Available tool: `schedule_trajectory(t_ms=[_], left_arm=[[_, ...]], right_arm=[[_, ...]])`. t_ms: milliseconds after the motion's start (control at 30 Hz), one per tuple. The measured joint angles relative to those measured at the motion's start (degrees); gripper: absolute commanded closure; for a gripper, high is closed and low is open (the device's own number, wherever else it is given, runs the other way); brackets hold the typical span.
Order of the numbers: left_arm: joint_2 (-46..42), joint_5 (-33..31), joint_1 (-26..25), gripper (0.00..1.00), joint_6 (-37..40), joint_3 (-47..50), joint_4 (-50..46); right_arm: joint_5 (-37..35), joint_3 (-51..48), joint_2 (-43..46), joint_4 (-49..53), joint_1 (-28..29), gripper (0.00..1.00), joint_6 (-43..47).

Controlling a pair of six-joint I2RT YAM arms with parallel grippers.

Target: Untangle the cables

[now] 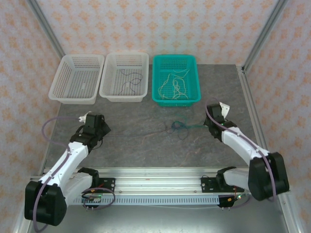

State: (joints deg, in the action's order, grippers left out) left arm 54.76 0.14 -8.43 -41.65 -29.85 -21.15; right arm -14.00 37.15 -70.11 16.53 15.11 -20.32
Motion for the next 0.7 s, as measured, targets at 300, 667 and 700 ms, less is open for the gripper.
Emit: schedule_trajectory(t_ms=[300,667,700], left_arm=[[4.7,0.5,-4.4,1.00,0.2,-0.5,2.7],[4.7,0.5,-5.7,1.00,1.2,-1.3,3.1],[4.7,0.4,-5.8,1.00,1.2,-1.3,3.0]], right_arm=[[4.4,1.9,7.2,4.8,1.7,0.30,0.9],[12.1,14.6,3.2,8.0,17.9,0.33,-5.7],[12.7,14.6,1.4,8.0,18.8,0.34,-8.2]])
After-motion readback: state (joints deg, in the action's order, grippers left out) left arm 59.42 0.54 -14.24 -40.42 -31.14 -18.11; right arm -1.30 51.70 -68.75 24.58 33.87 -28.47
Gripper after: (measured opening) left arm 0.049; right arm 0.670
